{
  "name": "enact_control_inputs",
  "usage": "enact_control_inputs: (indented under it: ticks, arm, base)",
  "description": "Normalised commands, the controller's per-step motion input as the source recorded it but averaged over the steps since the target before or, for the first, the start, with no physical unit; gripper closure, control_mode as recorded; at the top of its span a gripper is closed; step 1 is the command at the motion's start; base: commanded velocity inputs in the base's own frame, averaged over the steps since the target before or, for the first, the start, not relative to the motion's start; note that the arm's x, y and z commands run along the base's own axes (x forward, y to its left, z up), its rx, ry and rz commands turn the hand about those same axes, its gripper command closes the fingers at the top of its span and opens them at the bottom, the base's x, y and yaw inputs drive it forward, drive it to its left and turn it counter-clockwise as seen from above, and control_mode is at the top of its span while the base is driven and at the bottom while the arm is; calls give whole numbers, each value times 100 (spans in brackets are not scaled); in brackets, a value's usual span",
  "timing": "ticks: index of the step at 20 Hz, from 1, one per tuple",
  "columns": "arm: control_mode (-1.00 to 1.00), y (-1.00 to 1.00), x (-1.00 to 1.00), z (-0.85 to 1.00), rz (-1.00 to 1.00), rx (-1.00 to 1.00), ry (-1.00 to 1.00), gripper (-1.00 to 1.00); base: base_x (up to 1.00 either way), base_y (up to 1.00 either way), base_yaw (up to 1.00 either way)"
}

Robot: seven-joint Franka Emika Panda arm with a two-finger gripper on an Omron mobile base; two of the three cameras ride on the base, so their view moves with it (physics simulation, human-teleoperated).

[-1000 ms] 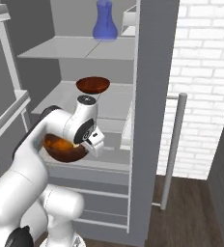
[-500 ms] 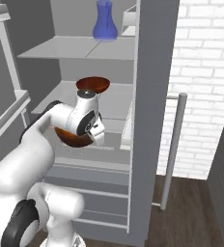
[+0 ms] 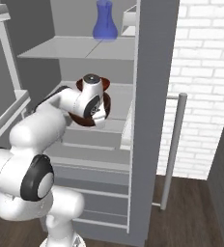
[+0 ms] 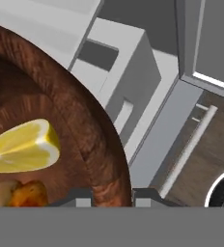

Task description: Pick the chicken drumstick and lemon wedge from their plates and place them in the bowl. Then put the bowl in the fridge.

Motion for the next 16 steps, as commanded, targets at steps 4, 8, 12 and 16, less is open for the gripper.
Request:
enact_control_inputs:
  ticks: [4,8,12,16]
  arm:
    - [-100,-3,63,-1,-26,18,0,100]
    - [-100,0,70,-6,-24,14,-1,100]
    - [-100,0,40,-23,-16,2,0,100]
    - [-100,-3,61,-21,-10,0,0,100]
  base:
    - [0,0,0]
    - [0,0,0]
    - [0,0,0]
    - [0,0,0]
